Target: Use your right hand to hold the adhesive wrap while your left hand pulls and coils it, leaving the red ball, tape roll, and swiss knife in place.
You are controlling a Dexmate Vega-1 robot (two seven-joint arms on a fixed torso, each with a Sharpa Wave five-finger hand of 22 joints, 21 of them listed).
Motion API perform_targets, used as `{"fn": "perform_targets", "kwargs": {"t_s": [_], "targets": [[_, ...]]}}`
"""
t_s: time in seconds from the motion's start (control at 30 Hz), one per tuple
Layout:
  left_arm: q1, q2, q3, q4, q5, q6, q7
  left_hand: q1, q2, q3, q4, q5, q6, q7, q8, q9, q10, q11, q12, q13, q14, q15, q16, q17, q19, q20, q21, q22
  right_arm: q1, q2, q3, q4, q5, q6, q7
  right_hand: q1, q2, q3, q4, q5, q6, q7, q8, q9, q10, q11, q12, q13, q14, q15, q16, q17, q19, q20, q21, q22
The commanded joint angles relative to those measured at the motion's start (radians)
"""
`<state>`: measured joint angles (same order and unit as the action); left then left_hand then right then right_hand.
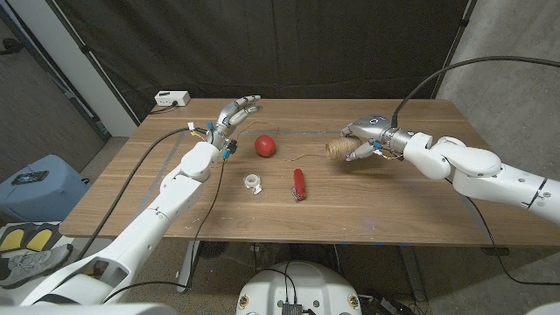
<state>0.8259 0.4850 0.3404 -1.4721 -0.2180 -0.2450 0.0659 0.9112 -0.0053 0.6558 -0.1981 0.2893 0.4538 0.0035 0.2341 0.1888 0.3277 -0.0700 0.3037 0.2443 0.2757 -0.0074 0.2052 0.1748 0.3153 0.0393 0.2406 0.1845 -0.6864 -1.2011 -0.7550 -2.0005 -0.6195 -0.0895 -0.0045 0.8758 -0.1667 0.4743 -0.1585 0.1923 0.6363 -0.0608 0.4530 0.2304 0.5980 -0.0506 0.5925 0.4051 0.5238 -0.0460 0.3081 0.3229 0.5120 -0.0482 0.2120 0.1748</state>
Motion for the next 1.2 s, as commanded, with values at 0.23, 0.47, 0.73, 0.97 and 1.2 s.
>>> {"fn": "perform_targets", "kwargs": {"t_s": [0.23, 0.47, 0.73, 0.97, 1.2], "targets": [[-0.038, 0.041, 0.063, 0.004, 0.054, -0.019, 0.040, 0.050, -0.016, -0.019, 0.009, -0.002, 0.030, -0.005, 0.010, 0.006, 0.026, -0.020, 0.020, 0.016, 0.030, -0.006, 0.008, 0.008, 0.017, -0.003, 0.005, 0.003, 0.010, 0.010, 0.030, -0.029, 0.035, 0.005, 0.002, 0.023, 0.035, -0.002, 0.004, 0.004, 0.058, -0.043, 0.006, 0.000, 0.072, -0.054, 0.006, 0.001, 0.012, -0.157, -0.003, 0.009, 0.011, -0.025, -0.004, 0.003], [-0.068, 0.056, 0.091, 0.015, 0.037, -0.017, 0.001, 0.069, -0.027, -0.042, 0.018, -0.010, 0.004, -0.011, -0.007, 0.008, -0.003, -0.014, 0.017, 0.028, 0.020, -0.001, -0.001, 0.010, 0.008, -0.002, 0.000, 0.004, 0.023, 0.031, 0.034, -0.026, 0.036, -0.001, -0.004, 0.024, 0.036, -0.004, 0.003, 0.003, 0.058, -0.042, 0.006, -0.001, 0.074, -0.049, 0.006, 0.001, 0.018, -0.154, -0.002, 0.012, 0.011, -0.024, -0.005, 0.003], [-0.103, 0.068, 0.128, 0.029, 0.033, -0.015, -0.037, 0.079, -0.036, -0.064, 0.024, -0.019, -0.023, -0.003, -0.021, 0.008, -0.027, -0.005, 0.012, 0.038, 0.001, 0.000, -0.008, 0.013, -0.008, -0.004, -0.008, 0.005, 0.041, 0.048, 0.034, -0.027, 0.036, -0.006, 0.008, 0.024, 0.038, -0.005, 0.004, 0.003, 0.059, -0.041, 0.007, 0.000, 0.075, -0.050, 0.006, 0.001, 0.021, -0.153, -0.002, 0.016, 0.011, -0.023, -0.005, 0.003], [-0.133, 0.069, 0.161, 0.051, 0.040, -0.020, -0.055, 0.081, -0.042, -0.077, 0.027, -0.027, -0.025, -0.005, -0.023, 0.009, -0.025, -0.007, 0.016, 0.042, 0.005, -0.001, -0.006, 0.014, -0.008, -0.003, -0.009, 0.005, 0.051, 0.051, 0.043, -0.036, 0.051, -0.014, 0.018, 0.025, 0.040, -0.010, 0.004, 0.002, 0.062, -0.039, 0.009, 0.000, 0.089, -0.065, 0.011, 0.002, 0.023, -0.156, -0.001, 0.022, 0.011, -0.022, -0.006, 0.003], [-0.176, 0.067, 0.207, 0.078, 0.050, -0.022, -0.086, 0.085, -0.044, -0.086, 0.028, -0.033, -0.031, -0.001, -0.026, 0.009, -0.030, -0.007, 0.017, 0.046, 0.005, -0.001, -0.006, 0.015, -0.009, -0.002, -0.010, 0.005, 0.060, 0.057, 0.051, -0.037, 0.062, -0.013, 0.015, 0.024, 0.043, -0.011, 0.006, 0.001, 0.064, -0.037, 0.010, 0.000, 0.092, -0.071, 0.012, 0.004, 0.026, -0.152, 0.000, 0.025, 0.012, -0.020, -0.006, 0.003]]}}
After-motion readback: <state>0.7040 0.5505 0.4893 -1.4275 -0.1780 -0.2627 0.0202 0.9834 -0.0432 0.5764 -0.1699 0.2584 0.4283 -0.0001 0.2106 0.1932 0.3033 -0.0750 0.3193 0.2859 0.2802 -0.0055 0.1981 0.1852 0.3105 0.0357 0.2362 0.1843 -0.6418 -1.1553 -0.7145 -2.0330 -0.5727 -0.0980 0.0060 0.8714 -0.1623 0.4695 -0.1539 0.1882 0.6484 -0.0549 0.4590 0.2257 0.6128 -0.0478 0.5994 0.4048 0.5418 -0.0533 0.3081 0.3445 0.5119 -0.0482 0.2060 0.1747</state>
